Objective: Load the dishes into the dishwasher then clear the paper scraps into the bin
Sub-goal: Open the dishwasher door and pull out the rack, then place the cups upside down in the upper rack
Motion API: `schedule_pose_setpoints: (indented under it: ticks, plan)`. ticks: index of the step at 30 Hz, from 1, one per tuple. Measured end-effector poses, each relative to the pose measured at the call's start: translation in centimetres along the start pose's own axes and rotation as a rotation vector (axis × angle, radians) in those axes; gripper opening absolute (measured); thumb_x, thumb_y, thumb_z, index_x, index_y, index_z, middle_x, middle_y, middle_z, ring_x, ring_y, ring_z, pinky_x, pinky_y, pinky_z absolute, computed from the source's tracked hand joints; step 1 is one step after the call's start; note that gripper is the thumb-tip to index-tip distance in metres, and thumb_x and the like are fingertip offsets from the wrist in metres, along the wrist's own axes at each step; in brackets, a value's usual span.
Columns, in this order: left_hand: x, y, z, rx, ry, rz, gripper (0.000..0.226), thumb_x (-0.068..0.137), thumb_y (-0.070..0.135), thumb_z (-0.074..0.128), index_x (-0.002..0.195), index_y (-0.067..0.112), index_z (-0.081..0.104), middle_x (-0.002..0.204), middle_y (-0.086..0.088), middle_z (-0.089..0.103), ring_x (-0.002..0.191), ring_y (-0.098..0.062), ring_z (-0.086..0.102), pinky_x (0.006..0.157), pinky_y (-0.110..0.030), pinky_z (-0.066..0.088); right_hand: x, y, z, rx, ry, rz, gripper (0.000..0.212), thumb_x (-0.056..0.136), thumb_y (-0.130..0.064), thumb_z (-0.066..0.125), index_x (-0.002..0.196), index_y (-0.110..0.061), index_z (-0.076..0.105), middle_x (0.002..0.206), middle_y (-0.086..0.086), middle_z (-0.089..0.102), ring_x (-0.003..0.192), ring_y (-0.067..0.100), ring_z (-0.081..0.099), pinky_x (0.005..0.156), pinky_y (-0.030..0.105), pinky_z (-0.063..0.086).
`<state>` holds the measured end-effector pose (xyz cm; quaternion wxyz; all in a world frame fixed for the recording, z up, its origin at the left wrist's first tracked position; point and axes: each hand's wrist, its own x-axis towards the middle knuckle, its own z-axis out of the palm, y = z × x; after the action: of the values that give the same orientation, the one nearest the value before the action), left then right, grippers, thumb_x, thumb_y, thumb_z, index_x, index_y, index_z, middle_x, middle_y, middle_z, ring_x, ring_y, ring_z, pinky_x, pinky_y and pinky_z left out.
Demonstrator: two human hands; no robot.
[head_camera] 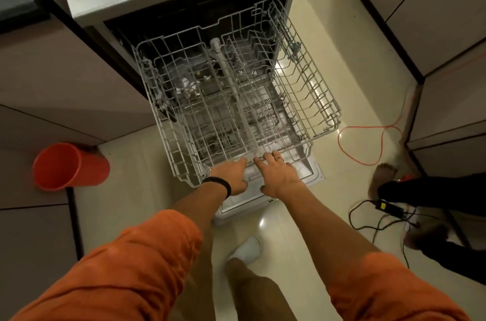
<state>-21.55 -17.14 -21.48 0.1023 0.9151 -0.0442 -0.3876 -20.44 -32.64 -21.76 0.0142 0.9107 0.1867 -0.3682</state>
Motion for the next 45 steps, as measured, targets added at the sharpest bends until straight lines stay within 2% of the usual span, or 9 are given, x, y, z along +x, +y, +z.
schedule_pose_setpoints:
  ticks: [3, 7, 11, 17, 21, 26, 34, 40, 45]
  plan:
    - [-0.7, -0.2, 0.2, 0.021, -0.007, 0.006, 0.05, 0.093, 0.035, 0.059, 0.136, 0.021, 0.039, 0.127, -0.009, 0.063, 0.112, -0.031, 0.06, 0.091, -0.043, 0.052, -0.3, 0.0, -0.4, 0.005, -0.017, -0.003, 0.092, 0.09, -0.033, 0.07, 0.159, -0.024, 0.01, 0.166, 0.009, 0.009, 0.155, 0.032, 0.002, 0.119, 0.053, 0.028]
    - [-2.4, -0.2, 0.0, 0.039, 0.009, 0.026, 0.067, 0.095, 0.036, 0.056, 0.153, 0.02, 0.027, 0.144, -0.009, 0.053, 0.127, -0.031, 0.055, 0.103, -0.046, 0.047, -1.9, -0.1, -1.3, 0.014, -0.018, -0.007, 0.09, 0.092, -0.03, 0.067, 0.16, -0.024, 0.008, 0.168, 0.007, 0.005, 0.155, 0.03, 0.001, 0.12, 0.053, 0.025]
    - [-5.1, -0.8, -2.8, 0.019, 0.075, 0.05, 0.07, 0.098, 0.035, 0.052, 0.158, 0.023, 0.02, 0.151, -0.007, 0.047, 0.131, -0.031, 0.052, 0.102, -0.047, 0.048, -4.2, -1.3, -4.2, 0.022, 0.013, -0.01, 0.088, 0.093, -0.031, 0.066, 0.16, -0.023, 0.01, 0.168, 0.007, 0.006, 0.155, 0.031, 0.003, 0.119, 0.054, 0.025]
    - [-10.1, -4.1, -10.3, -0.004, 0.272, 0.019, 0.063, 0.1, 0.034, 0.048, 0.157, 0.024, 0.024, 0.156, -0.001, 0.042, 0.129, -0.027, 0.055, 0.1, -0.045, 0.05, -7.1, -5.6, -12.1, 0.007, 0.159, -0.063, 0.086, 0.095, -0.029, 0.064, 0.16, -0.022, 0.009, 0.168, 0.005, 0.004, 0.155, 0.03, 0.001, 0.12, 0.057, 0.019]
    - [-14.4, -8.4, -15.3, 0.014, 0.43, -0.013, 0.059, 0.1, 0.034, 0.047, 0.155, 0.021, 0.029, 0.157, -0.001, 0.04, 0.126, -0.025, 0.056, 0.098, -0.044, 0.049, -7.4, -9.8, -17.6, -0.006, 0.293, -0.09, 0.084, 0.093, -0.033, 0.067, 0.158, -0.024, 0.015, 0.166, 0.004, 0.012, 0.155, 0.03, 0.006, 0.118, 0.058, 0.024]
    - [-18.8, -15.6, -20.2, -0.034, 0.602, -0.035, 0.058, 0.1, 0.031, 0.048, 0.155, 0.021, 0.031, 0.16, -0.003, 0.035, 0.136, -0.024, 0.047, 0.107, -0.044, 0.041, -6.5, -16.2, -24.4, -0.087, 0.387, -0.103, 0.085, 0.096, -0.038, 0.061, 0.161, -0.025, 0.007, 0.169, 0.002, 0.003, 0.156, 0.027, 0.0, 0.119, 0.053, 0.023]
    - [-24.1, -28.1, -27.2, -0.056, 0.755, -0.056, 0.062, 0.099, 0.035, 0.048, 0.156, 0.021, 0.028, 0.163, -0.005, 0.029, 0.144, -0.024, 0.038, 0.115, -0.043, 0.031, -4.5, -29.1, -33.1, -0.108, 0.549, -0.176, 0.081, 0.097, -0.04, 0.059, 0.16, -0.026, 0.011, 0.168, 0.002, 0.006, 0.155, 0.025, 0.003, 0.118, 0.053, 0.025]
    - [-26.8, -35.4, -30.5, -0.091, 0.859, -0.106, 0.063, 0.097, 0.036, 0.051, 0.154, 0.02, 0.031, 0.16, -0.004, 0.034, 0.141, -0.025, 0.042, 0.112, -0.046, 0.035, -2.8, -37.2, -37.7, -0.153, 0.621, -0.247, 0.082, 0.095, -0.04, 0.061, 0.159, -0.027, 0.011, 0.167, 0.004, 0.011, 0.155, 0.027, 0.009, 0.117, 0.051, 0.027]
    - [-26.9, -40.0, -31.8, -0.149, 0.918, -0.143, 0.058, 0.095, 0.036, 0.054, 0.149, 0.023, 0.037, 0.149, 0.0, 0.047, 0.13, -0.024, 0.051, 0.106, -0.044, 0.039, 0.0, -41.8, -40.1, -0.187, 0.621, -0.306, 0.085, 0.094, -0.042, 0.062, 0.16, -0.027, 0.01, 0.168, 0.003, 0.01, 0.155, 0.026, 0.01, 0.117, 0.05, 0.027]
